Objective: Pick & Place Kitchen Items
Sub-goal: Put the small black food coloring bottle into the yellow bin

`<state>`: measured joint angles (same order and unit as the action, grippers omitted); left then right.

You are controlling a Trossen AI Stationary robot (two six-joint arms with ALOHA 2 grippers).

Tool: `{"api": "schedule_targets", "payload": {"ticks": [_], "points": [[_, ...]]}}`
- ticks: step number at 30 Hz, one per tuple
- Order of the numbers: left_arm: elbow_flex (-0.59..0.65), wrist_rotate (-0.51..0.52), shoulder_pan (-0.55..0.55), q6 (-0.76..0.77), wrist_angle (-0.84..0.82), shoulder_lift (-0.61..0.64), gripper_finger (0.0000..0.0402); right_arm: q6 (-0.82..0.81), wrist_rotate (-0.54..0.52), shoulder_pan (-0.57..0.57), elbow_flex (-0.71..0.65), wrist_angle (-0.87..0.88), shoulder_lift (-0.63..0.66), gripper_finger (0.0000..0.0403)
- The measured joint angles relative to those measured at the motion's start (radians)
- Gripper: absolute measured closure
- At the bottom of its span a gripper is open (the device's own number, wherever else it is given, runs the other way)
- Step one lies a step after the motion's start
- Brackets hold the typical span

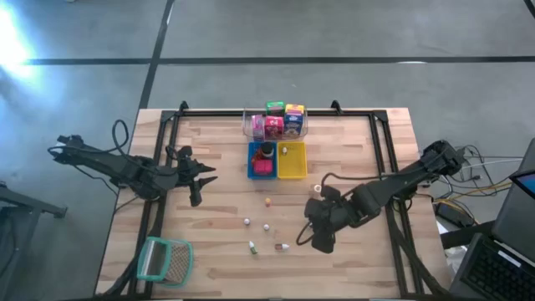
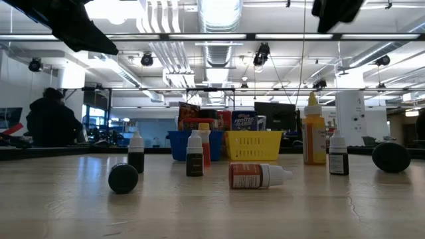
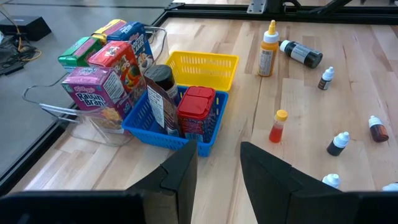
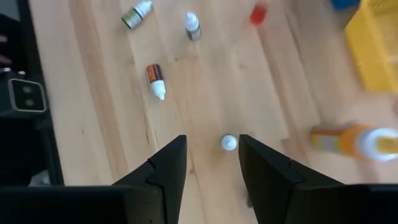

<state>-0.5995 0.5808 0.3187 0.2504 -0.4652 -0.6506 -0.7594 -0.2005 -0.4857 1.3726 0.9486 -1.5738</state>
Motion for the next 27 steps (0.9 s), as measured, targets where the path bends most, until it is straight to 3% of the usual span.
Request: {"api": "schedule_targets", "payload": {"ticks": [7, 15, 27], "points": [[0.0, 0.0, 0.0, 0.0, 0.0, 0.0, 0.0273, -0.099, -0.004, -0.034, -0.196, -0.211, -0.001, 0.0284], [0.0, 0.0, 0.0, 0.0, 0.0, 0.0, 0.0273, -0.097, -0.01, -0.013, -0.36, -0.368, -0.002, 0.0283], [0.0, 0.0, 0.0, 0.0, 0.0, 0.0, 0.0273, -0.079, -0.015, 0.003, -0.445, -0.473, -0.001, 0.0253]]}}
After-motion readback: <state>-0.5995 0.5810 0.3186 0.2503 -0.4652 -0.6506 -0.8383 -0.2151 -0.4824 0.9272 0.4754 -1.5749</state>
